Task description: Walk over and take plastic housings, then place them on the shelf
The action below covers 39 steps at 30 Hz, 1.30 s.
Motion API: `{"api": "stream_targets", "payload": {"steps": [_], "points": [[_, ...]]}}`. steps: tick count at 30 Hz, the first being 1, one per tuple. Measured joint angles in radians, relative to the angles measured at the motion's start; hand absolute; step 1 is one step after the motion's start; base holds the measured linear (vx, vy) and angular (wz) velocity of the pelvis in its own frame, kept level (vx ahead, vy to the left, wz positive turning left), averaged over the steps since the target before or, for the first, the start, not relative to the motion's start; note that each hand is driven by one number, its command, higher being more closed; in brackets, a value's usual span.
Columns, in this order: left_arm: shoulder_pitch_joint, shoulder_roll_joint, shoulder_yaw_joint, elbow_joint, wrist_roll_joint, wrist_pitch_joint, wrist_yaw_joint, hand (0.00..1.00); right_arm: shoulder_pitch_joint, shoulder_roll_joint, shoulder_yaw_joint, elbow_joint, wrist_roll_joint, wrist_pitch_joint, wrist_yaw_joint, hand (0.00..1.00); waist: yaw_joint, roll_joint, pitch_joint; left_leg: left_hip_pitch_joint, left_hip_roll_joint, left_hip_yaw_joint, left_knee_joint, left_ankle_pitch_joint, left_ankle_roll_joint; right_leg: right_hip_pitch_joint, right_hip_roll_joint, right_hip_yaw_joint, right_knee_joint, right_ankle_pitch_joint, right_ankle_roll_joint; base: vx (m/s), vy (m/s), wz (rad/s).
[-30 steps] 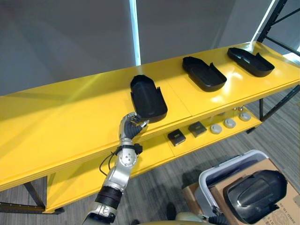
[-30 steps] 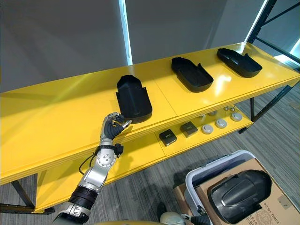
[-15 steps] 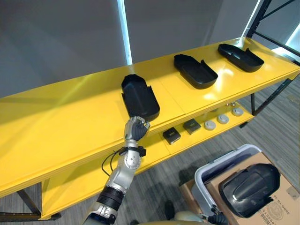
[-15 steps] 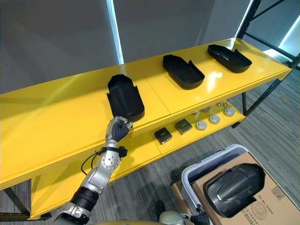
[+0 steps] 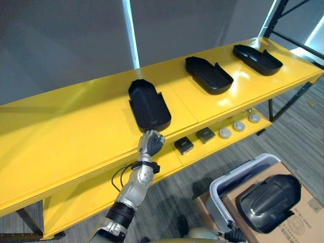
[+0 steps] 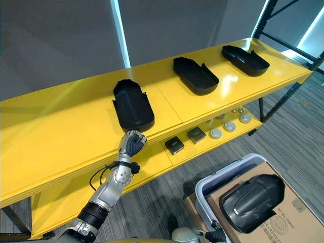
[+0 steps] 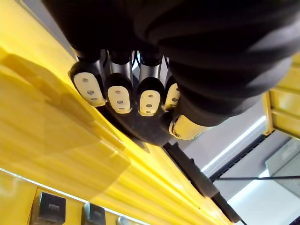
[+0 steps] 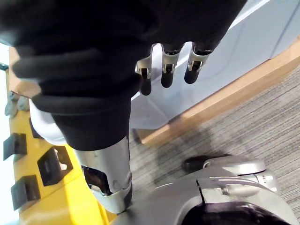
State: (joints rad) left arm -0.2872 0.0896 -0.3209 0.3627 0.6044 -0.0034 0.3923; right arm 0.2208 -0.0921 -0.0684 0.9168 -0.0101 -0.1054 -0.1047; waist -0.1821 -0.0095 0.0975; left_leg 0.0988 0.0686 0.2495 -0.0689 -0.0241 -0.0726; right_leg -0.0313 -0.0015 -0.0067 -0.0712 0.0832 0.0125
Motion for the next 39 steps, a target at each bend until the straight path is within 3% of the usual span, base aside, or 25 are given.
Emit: {"api": "stream_targets", "payload": {"steps": [5,15,30,35,39], "points": [[-0.047,0.015,0.02,0.011,0.0,0.022,0.003,1.0,-0.008,-0.002,0.0,-0.001,0.0,-0.001,0.0,0.0,-0.024,0.001,0.001,-0.01,0.0,0.005,0.001,0.0,0.0,-0.012,0.0,0.009,0.002,0.001,0.0,-0.01,0.0,-0.02],[-0.133,0.032,0.084,0.041,-0.003,0.04,0.023,1.0,-0.017,-0.006,-0.004,-0.002,0.0,-0.001,0.0,0.0,-0.028,0.019,0.017,-0.034,0.002,0.027,0.007,-0.002,-0.002,-0.051,0.003,0.028,0.018,0.002,-0.002,-0.02,-0.004,-0.07],[-0.171,0.051,0.138,0.108,-0.044,0.065,0.025,1.0,-0.016,-0.004,-0.005,-0.02,0.0,0.0,-0.001,0.0,-0.031,0.018,0.034,-0.037,0.0,0.04,0.002,-0.002,-0.003,-0.069,0.004,0.037,0.034,0.001,-0.001,0.0,0.001,-0.02],[-0.152,0.045,0.117,-0.024,-0.044,0.063,0.027,1.0,-0.016,-0.004,-0.006,-0.02,0.001,0.0,-0.001,0.0,-0.025,0.018,0.034,-0.031,-0.002,0.028,-0.001,-0.002,-0.002,-0.059,0.001,0.027,0.033,0.0,0.0,0.0,0.003,0.06],[-0.083,0.031,0.078,-0.239,-0.044,0.02,0.029,1.0,-0.016,-0.003,-0.01,-0.017,0.001,0.001,-0.001,0.0,-0.023,0.02,0.034,-0.013,-0.004,0.002,-0.003,-0.001,-0.002,-0.021,-0.005,0.0,0.028,-0.006,0.003,-0.01,0.009,0.19]]}}
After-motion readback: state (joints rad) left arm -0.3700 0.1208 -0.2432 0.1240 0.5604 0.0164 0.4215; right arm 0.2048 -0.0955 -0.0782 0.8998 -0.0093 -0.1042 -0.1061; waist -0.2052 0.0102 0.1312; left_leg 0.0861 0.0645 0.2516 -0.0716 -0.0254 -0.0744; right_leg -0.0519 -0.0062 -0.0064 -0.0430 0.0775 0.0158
